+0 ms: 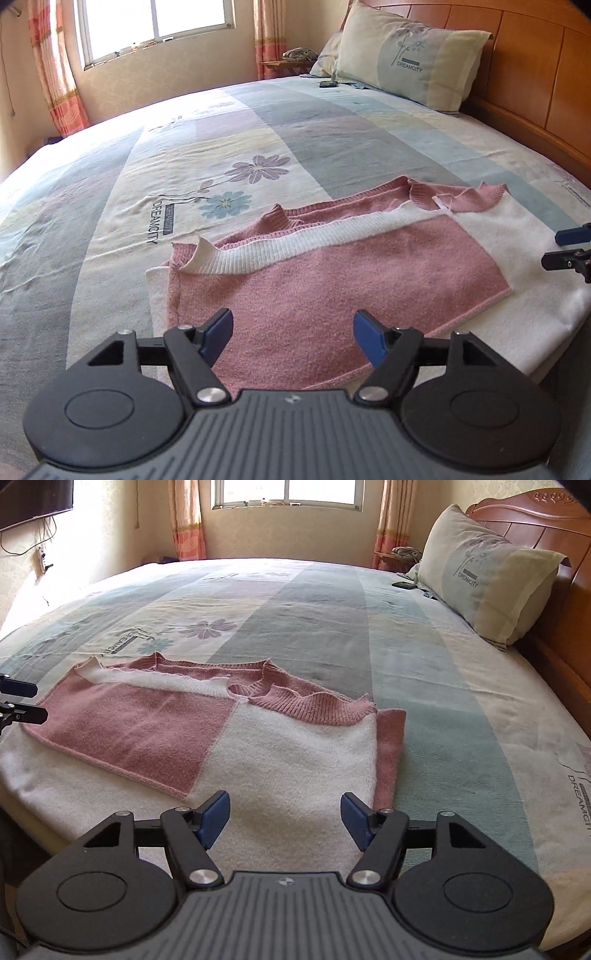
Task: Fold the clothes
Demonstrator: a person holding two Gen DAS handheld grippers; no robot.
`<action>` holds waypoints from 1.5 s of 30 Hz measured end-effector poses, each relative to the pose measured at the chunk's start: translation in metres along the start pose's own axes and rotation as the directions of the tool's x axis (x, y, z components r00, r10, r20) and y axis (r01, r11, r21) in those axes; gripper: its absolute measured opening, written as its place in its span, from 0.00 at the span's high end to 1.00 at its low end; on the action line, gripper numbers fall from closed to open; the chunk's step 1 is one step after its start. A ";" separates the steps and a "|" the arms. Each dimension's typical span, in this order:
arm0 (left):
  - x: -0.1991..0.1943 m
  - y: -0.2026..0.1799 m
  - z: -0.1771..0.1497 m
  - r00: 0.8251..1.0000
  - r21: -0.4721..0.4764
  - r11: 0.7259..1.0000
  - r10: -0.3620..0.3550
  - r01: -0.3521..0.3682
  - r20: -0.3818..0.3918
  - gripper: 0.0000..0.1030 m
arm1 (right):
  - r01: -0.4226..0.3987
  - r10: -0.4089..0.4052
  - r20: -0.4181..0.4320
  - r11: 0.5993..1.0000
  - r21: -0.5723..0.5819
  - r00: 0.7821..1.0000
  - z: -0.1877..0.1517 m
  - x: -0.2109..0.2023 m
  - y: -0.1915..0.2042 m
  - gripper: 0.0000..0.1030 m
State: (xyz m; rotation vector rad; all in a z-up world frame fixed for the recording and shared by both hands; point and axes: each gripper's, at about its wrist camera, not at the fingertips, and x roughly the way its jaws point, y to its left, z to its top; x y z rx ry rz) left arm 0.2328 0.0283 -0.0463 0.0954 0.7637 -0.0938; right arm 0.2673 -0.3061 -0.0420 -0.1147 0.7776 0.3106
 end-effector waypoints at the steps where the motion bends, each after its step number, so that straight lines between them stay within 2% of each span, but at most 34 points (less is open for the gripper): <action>1: 0.008 0.004 -0.005 1.000 -0.041 0.999 0.007 -0.008 -0.024 0.27 | 0.007 -0.006 -0.010 1.000 0.030 1.000 0.000 0.008 -0.004 0.29; 4: 0.029 0.019 -0.017 0.995 -0.170 0.984 0.035 -0.050 -0.091 0.26 | -0.001 0.003 -0.018 0.996 0.091 1.000 -0.009 0.019 -0.013 0.28; 6: 0.026 0.025 -0.013 0.997 -0.206 0.978 0.025 -0.040 -0.077 0.26 | -0.017 0.018 -0.011 0.994 0.108 1.000 -0.011 0.015 -0.014 0.28; 9: 0.022 0.022 0.000 0.999 -0.164 0.986 0.037 -0.043 -0.039 0.26 | -0.014 0.013 0.013 0.993 0.115 1.000 0.001 0.010 -0.012 0.27; 12: 0.026 0.021 0.011 1.000 -0.147 0.989 -0.022 0.023 0.006 0.22 | -0.007 0.003 0.045 0.997 0.083 0.999 0.018 0.016 -0.005 0.25; 16: 0.058 0.032 0.007 0.998 -0.188 0.981 0.034 -0.043 -0.050 0.21 | 0.048 -0.049 0.004 0.995 0.089 0.999 0.028 0.050 -0.005 0.20; 17: 0.060 0.037 0.006 0.999 -0.202 0.979 0.026 -0.033 -0.034 0.16 | 0.062 -0.062 -0.006 0.994 0.090 0.998 0.030 0.058 -0.005 0.20; 18: 0.062 0.041 0.005 1.000 -0.217 0.976 0.017 -0.020 -0.015 0.16 | 0.073 -0.072 -0.023 0.992 0.101 0.997 0.029 0.066 -0.007 0.20; 20: 0.063 0.043 0.013 0.999 -0.190 0.981 0.024 -0.028 -0.027 0.17 | 0.053 -0.052 -0.013 0.991 0.127 0.999 0.020 0.069 -0.014 0.20; 22: 0.062 0.041 0.022 0.999 -0.164 0.985 0.047 -0.047 -0.002 0.18 | 0.026 -0.027 0.009 0.992 0.124 1.000 0.016 0.067 -0.019 0.19; 25: 0.073 0.050 0.028 1.000 -0.213 0.977 0.029 -0.028 0.001 0.17 | 0.012 -0.014 0.012 0.994 0.109 1.000 0.015 0.068 -0.020 0.18; 30: 0.087 0.053 0.037 0.998 -0.229 0.971 0.062 -0.067 -0.028 0.18 | -0.006 0.004 0.021 0.995 0.102 1.000 0.015 0.071 -0.019 0.14; 32: 0.078 0.045 0.047 1.000 -0.231 0.973 0.025 -0.025 -0.001 0.18 | -0.011 0.009 0.023 0.995 0.100 1.000 0.014 0.071 -0.019 0.13; 34: 0.075 0.034 0.055 0.998 -0.212 0.975 -0.058 0.063 0.033 0.17 | -0.015 0.012 0.029 0.995 0.100 1.000 0.013 0.071 -0.019 0.11; 36: 0.084 0.024 0.062 0.992 -0.202 0.971 -0.126 0.130 0.031 0.17 | -0.014 0.011 0.032 0.995 0.095 0.999 0.013 0.072 -0.017 0.09; 38: 0.107 0.021 0.064 0.991 -0.230 0.965 -0.135 0.127 -0.022 0.17 | -0.011 0.008 0.033 0.996 0.092 0.999 0.013 0.073 -0.015 0.07; 41: 0.132 0.023 0.065 0.991 -0.245 0.962 -0.129 0.117 -0.031 0.16 | -0.015 0.012 0.038 0.995 0.095 0.999 0.012 0.073 -0.015 0.06; 45: 0.122 0.018 0.076 0.993 -0.245 0.965 -0.108 0.092 -0.053 0.15 | -0.012 0.008 0.040 0.996 0.092 0.999 0.012 0.073 -0.015 0.06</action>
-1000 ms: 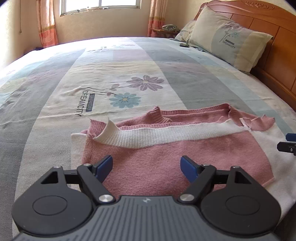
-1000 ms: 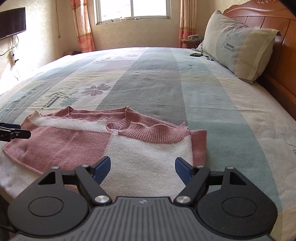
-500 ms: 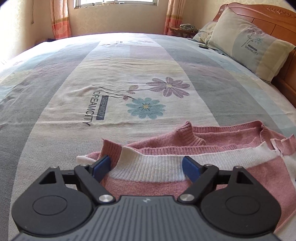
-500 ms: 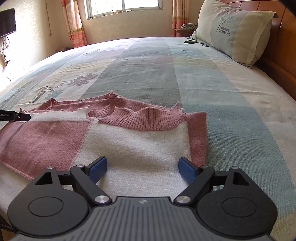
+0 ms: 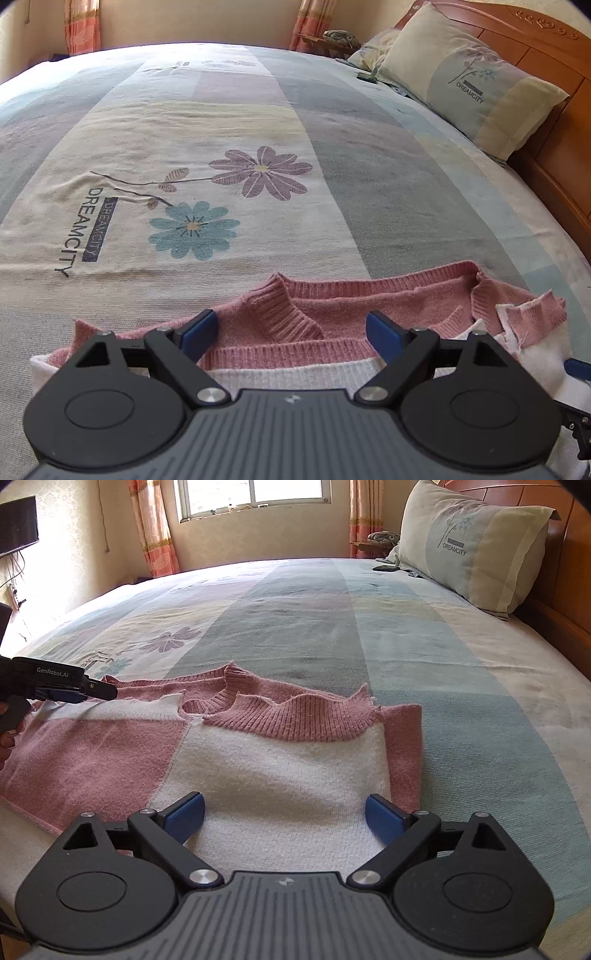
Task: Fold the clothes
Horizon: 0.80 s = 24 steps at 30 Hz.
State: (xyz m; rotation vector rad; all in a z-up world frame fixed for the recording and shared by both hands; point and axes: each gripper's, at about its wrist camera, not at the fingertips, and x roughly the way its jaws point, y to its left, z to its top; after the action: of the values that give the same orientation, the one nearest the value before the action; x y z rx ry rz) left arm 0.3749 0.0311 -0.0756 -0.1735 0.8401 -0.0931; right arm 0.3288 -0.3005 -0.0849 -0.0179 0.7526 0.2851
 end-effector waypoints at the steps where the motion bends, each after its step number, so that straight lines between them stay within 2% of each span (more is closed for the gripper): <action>1: -0.009 -0.003 -0.002 1.000 0.009 1.000 0.004 -0.005 0.007 0.15 | 0.003 -0.003 -0.001 1.000 0.001 1.000 0.000 0.000 0.000 0.06; 6: -0.063 -0.018 -0.021 0.999 0.032 0.999 0.013 -0.015 0.047 0.14 | 0.026 -0.026 -0.012 1.000 0.003 1.000 0.004 -0.010 0.009 0.06; 9: -0.086 -0.023 -0.042 0.999 0.001 1.000 0.001 -0.001 0.043 0.11 | 0.034 -0.034 -0.018 0.999 -0.004 0.999 0.006 -0.020 0.016 0.06; 13: -0.088 -0.027 -0.066 0.999 -0.015 1.000 0.019 -0.019 -0.030 0.11 | 0.077 -0.075 -0.060 0.997 0.020 0.995 0.004 -0.027 0.018 0.02; 17: -0.087 -0.027 -0.082 0.992 -0.039 0.997 0.063 -0.067 -0.108 0.11 | 0.116 -0.110 -0.103 0.992 0.050 0.989 0.000 -0.034 0.016 0.01; 19: -0.094 -0.033 -0.086 0.993 -0.024 0.997 0.066 -0.069 -0.103 0.11 | 0.122 -0.114 -0.100 0.990 0.068 0.988 -0.001 -0.046 0.016 0.00; 24: -0.109 -0.053 -0.091 0.995 0.039 0.998 0.054 -0.051 -0.084 0.11 | 0.077 -0.071 -0.069 0.993 0.087 0.995 -0.005 -0.071 0.021 0.00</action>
State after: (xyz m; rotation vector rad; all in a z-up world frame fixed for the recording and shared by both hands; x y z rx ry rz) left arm 0.2338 -0.0151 -0.0458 -0.1138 0.9264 -0.0671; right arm 0.2709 -0.2981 -0.0388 0.0297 0.8278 0.1805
